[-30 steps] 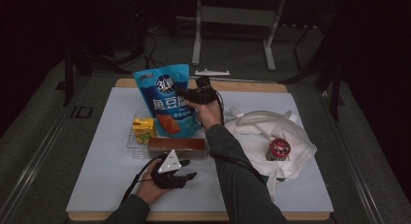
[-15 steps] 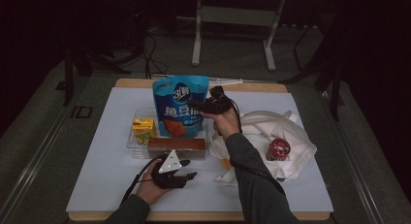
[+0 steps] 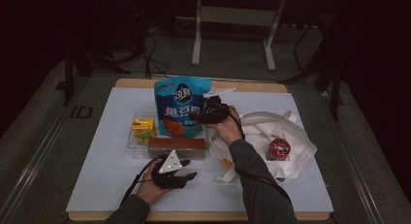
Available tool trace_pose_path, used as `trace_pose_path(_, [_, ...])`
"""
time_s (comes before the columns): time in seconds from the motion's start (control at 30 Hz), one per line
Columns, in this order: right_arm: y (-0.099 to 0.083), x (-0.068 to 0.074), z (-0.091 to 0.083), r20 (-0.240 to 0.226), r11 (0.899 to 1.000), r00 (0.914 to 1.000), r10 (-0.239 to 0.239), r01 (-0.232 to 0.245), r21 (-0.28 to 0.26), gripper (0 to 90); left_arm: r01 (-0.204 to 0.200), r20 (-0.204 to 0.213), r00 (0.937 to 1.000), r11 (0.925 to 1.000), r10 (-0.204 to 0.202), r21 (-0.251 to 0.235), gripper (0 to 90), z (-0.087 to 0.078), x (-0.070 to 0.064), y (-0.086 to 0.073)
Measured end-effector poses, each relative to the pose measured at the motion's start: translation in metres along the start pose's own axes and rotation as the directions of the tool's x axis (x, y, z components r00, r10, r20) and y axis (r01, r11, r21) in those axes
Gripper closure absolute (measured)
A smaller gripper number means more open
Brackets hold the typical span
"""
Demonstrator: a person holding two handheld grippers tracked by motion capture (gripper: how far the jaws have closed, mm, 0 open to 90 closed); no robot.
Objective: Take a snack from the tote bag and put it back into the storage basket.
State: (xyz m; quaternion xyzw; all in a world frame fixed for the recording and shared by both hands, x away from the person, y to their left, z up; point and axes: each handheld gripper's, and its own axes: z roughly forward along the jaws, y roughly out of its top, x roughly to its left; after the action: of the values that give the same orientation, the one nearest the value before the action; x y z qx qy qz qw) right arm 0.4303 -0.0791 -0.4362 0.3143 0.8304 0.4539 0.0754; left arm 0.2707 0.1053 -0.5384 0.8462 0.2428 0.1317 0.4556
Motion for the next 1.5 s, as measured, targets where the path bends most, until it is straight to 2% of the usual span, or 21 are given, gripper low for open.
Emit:
trace_pose_path(0.07, [-0.001,0.004,0.002,0.029,1.000,0.9996,0.003,-0.003,-0.012,57.4,-0.001,-0.001,1.0000,1.0000,0.001,0.000,48.4,0.000,0.000,0.000])
trace_pose_path(0.17, [-0.001,0.008,0.005,0.043,1.000,0.9989,0.018,-0.017,-0.020,57.6,-0.001,-0.001,1.0000,1.0000,0.001,0.001,48.5,0.000,0.000,0.000])
trace_pose_path(0.27, [0.001,0.009,0.006,0.024,1.000,0.9996,0.012,-0.012,-0.006,56.0,0.001,0.000,1.0000,1.0000,-0.001,0.001,48.5,0.000,0.000,0.000])
trace_pose_path(0.37, [0.002,0.007,0.004,-0.019,1.000,0.9998,-0.008,0.009,0.015,52.3,0.002,0.002,1.0000,1.0000,-0.002,0.001,48.4,0.000,0.000,0.000])
trace_pose_path(0.73, [-0.005,-0.007,-0.021,-0.035,0.999,0.9989,-0.030,0.031,0.019,56.4,0.003,0.003,1.0000,1.0000,-0.003,0.001,48.4,0.000,0.000,0.000])
trace_pose_path(1.0, [-0.009,-0.012,-0.026,-0.037,0.999,0.9986,-0.038,0.039,0.036,57.5,0.003,0.004,1.0000,1.0000,-0.003,0.001,48.3,0.000,0.000,0.000])
trace_pose_path(1.03, [-0.009,-0.013,-0.026,-0.039,0.999,0.9985,-0.039,0.040,0.035,59.7,0.002,0.004,1.0000,1.0000,-0.002,0.001,48.3,0.000,0.000,0.000])
trace_pose_path(1.1, [-0.010,-0.014,-0.027,-0.017,0.998,0.9992,-0.036,0.037,0.041,61.9,0.002,0.004,1.0000,1.0000,-0.002,0.001,48.3,0.000,0.000,0.000])
trace_pose_path(1.2, [-0.012,-0.014,-0.025,0.007,0.998,0.9996,-0.029,0.028,0.059,71.9,0.003,0.004,1.0000,1.0000,-0.003,0.000,48.3,0.000,0.000,0.000])
trace_pose_path(1.33, [-0.013,-0.007,-0.015,0.059,0.989,0.9943,-0.089,0.081,0.125,85.7,0.002,0.003,1.0000,1.0000,-0.002,0.002,48.3,0.000,0.000,0.000])
trace_pose_path(1.43, [-0.013,-0.001,-0.008,0.082,0.980,0.9890,-0.123,0.108,0.165,89.1,0.000,0.004,1.0000,1.0000,0.000,0.004,48.3,0.000,0.000,0.000])
trace_pose_path(1.5, [-0.012,0.001,-0.005,0.102,0.981,0.9872,-0.123,0.105,0.166,89.6,-0.001,0.004,1.0000,1.0000,0.001,0.004,48.3,0.000,0.000,0.000])
